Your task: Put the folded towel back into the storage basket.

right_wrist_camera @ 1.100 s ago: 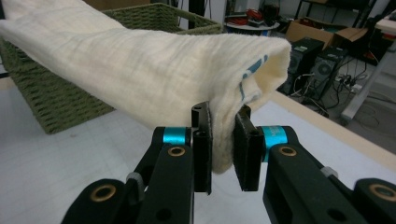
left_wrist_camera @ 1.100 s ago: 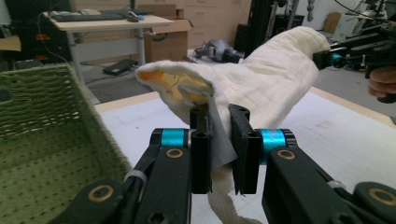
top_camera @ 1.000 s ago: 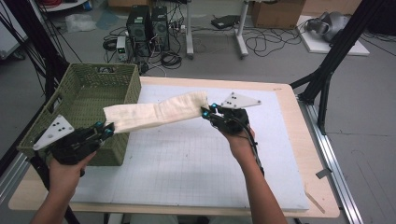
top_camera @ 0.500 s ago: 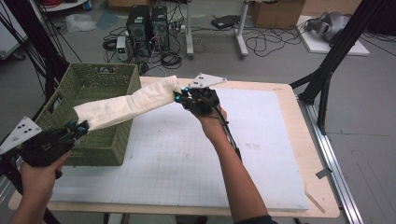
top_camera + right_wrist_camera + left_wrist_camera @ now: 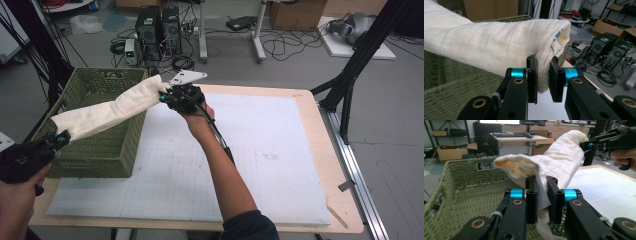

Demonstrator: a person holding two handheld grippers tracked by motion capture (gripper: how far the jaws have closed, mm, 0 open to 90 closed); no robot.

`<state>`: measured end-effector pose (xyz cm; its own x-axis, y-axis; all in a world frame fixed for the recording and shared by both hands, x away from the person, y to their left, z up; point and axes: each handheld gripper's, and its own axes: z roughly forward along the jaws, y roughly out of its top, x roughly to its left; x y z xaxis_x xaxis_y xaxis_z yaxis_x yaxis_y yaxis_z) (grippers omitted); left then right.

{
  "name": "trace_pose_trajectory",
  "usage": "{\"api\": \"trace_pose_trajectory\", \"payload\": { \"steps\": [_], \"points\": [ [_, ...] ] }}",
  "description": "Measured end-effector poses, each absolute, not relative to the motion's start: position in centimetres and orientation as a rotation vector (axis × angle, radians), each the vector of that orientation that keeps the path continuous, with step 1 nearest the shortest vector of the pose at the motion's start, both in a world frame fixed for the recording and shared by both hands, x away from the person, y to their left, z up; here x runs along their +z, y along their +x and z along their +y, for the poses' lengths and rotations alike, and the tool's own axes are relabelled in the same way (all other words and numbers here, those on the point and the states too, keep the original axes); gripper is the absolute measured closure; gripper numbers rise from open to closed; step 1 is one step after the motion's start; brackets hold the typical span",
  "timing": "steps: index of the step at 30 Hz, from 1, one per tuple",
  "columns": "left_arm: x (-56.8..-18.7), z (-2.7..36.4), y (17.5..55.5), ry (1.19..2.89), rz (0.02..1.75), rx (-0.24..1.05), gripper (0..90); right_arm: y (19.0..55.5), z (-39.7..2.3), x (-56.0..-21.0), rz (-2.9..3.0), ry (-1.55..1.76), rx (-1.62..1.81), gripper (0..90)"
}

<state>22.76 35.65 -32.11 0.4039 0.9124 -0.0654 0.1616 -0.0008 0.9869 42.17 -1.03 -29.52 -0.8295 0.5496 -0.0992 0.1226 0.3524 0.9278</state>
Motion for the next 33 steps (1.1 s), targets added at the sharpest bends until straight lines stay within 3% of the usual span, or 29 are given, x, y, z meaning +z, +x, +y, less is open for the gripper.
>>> {"api": "trace_pose_trajectory", "payload": {
  "steps": [33],
  "points": [
    [-32.6,41.6,21.5,1.408,1.162,0.926,79.5,44.7,9.9,-30.0,2.281,0.533,1.427,80.0]
  ]
}}
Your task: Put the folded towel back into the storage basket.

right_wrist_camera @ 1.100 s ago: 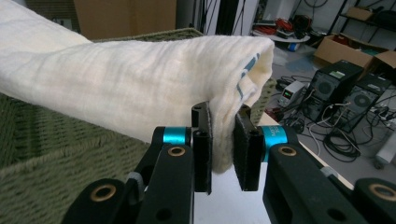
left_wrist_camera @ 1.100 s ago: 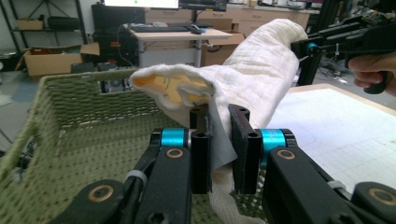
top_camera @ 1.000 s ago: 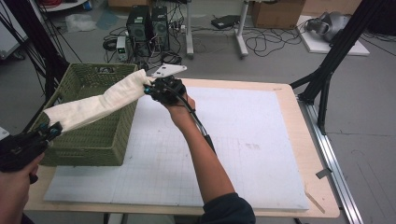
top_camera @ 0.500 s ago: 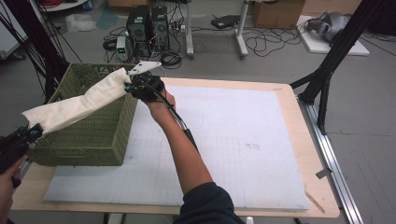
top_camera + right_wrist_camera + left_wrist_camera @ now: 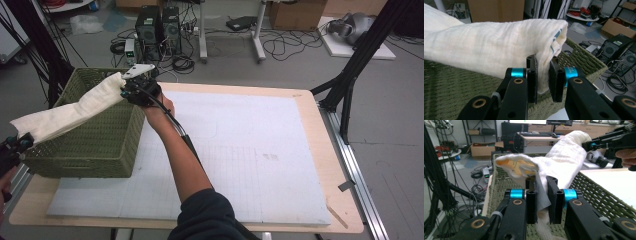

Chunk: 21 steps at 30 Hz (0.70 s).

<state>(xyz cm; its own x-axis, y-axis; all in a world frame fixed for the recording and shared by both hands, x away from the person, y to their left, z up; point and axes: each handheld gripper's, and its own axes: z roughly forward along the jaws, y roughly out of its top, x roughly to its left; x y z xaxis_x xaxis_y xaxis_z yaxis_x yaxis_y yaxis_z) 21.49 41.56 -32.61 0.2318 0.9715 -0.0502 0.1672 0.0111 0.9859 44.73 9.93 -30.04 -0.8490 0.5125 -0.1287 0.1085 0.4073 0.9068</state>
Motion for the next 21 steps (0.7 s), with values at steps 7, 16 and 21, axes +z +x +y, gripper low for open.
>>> {"api": "trace_pose_trajectory", "payload": {
  "steps": [7,16,21],
  "points": [
    [-32.7,42.0,21.7,1.408,1.181,0.936,79.5,45.0,10.7,-30.0,2.274,0.542,1.419,80.0],
    [-33.6,42.2,22.4,1.439,1.228,0.921,78.8,45.2,11.6,-30.7,2.282,0.552,1.39,80.0],
    [-33.9,42.5,22.9,1.44,1.321,0.885,52.4,45.5,12.2,-31.8,2.314,0.574,1.287,64.2]
  ]
}}
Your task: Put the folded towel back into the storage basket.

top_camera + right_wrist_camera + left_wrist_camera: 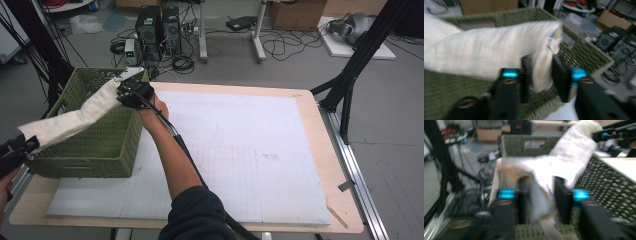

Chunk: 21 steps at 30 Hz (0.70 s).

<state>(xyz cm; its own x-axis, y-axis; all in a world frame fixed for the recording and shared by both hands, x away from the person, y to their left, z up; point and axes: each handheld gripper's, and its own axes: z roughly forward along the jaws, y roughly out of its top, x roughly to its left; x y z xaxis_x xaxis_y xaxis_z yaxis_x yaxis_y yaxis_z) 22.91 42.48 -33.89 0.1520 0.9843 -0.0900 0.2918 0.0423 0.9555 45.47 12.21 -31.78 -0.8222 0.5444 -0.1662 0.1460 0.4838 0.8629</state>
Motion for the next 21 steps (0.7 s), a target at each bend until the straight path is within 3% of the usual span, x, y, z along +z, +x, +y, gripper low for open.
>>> {"api": "trace_pose_trajectory", "payload": {
  "steps": [3,9,16,21],
  "points": [
    [-33.1,42.6,22.3,1.413,1.295,0.902,44.5,45.5,11.8,-31.7,2.311,0.58,1.277,55.4],
    [-32.2,41.6,21.9,1.405,1.227,0.89,44.3,45.2,9.0,-30.0,2.287,0.568,1.291,51.6],
    [-32.1,38.7,23.0,1.426,1.124,0.774,39.0,44.3,4.0,-27.9,2.263,0.567,1.301,47.5],
    [-32.1,35.5,24.4,1.464,1.037,0.676,21.1,43.7,-0.6,-26.7,2.25,0.602,1.366,34.5]
  ]
}}
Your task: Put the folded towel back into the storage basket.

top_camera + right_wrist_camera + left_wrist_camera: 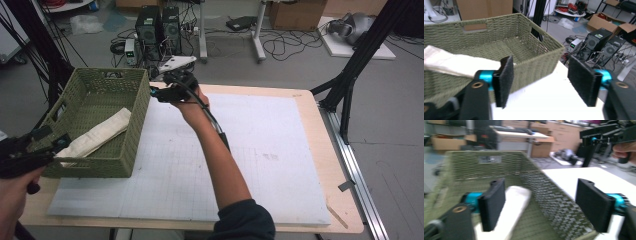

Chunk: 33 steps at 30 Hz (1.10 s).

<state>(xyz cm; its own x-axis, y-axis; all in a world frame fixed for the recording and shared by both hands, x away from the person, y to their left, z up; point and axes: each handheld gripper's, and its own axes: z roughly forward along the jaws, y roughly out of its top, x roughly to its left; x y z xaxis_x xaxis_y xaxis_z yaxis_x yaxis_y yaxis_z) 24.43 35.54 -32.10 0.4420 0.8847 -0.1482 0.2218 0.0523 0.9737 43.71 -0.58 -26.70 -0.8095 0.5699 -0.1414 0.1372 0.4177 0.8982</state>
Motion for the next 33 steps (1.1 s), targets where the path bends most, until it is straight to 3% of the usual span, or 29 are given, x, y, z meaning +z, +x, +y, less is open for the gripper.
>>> {"api": "trace_pose_trajectory", "payload": {
  "steps": [14,33],
  "points": [
    [-33.0,26.5,27.1,1.554,0.877,0.543,18.9,39.7,-12.6,-28.8,2.183,0.741,1.334,17.2],
    [-35.9,17.1,28.2,1.642,0.725,0.4,22.3,31.9,-23.0,-34.5,2.101,0.893,1.286,11.6]
  ]
}}
